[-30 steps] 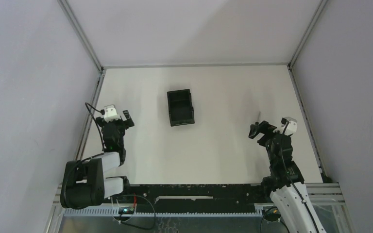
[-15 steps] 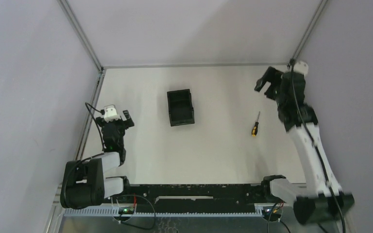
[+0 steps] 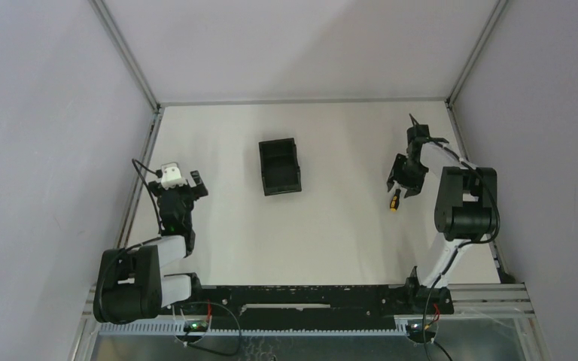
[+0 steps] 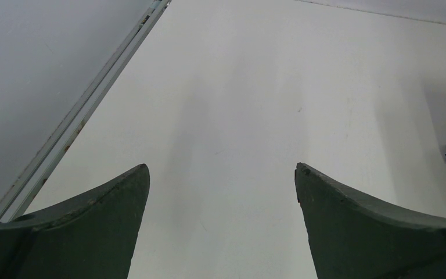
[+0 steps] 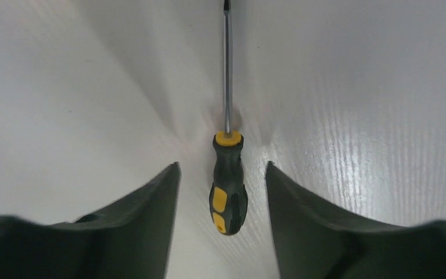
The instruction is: Put the screwdriver in the bin
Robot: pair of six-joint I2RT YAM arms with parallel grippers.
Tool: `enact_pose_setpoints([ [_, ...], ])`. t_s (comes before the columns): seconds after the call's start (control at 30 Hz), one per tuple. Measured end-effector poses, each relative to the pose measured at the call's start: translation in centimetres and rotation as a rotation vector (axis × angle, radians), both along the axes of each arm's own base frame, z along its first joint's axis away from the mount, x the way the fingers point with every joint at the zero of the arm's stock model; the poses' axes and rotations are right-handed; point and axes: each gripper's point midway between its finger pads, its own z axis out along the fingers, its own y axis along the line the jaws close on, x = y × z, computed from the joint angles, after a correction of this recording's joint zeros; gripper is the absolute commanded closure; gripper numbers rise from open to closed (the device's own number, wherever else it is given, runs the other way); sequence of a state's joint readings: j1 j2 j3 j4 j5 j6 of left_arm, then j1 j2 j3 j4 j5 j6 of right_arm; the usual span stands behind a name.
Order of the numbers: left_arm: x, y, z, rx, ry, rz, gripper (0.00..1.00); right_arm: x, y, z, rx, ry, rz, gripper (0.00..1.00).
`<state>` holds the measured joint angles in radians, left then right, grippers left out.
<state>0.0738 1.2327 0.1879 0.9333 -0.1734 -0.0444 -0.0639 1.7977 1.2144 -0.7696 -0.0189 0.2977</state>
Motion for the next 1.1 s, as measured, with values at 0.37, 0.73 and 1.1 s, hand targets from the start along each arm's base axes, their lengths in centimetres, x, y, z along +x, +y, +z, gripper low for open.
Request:
enact_pose_setpoints([
  [0.37,0.0,0.0,0.0,0.0,0.0,0.0,0.0,-0.8,0.1,-1.8,-0.023,0.066,0.042,1.0],
  [0.73,0.0,0.0,0.0,0.0,0.0,0.0,0.0,2.7,-0.5,7.9,-0.058,-0.012,0.094,1.0],
  [1.1,0.0,0.0,0.0,0.0,0.0,0.0,0.0,2.1,0.7,11.9,-0.07,-0.01,0.116,1.0],
])
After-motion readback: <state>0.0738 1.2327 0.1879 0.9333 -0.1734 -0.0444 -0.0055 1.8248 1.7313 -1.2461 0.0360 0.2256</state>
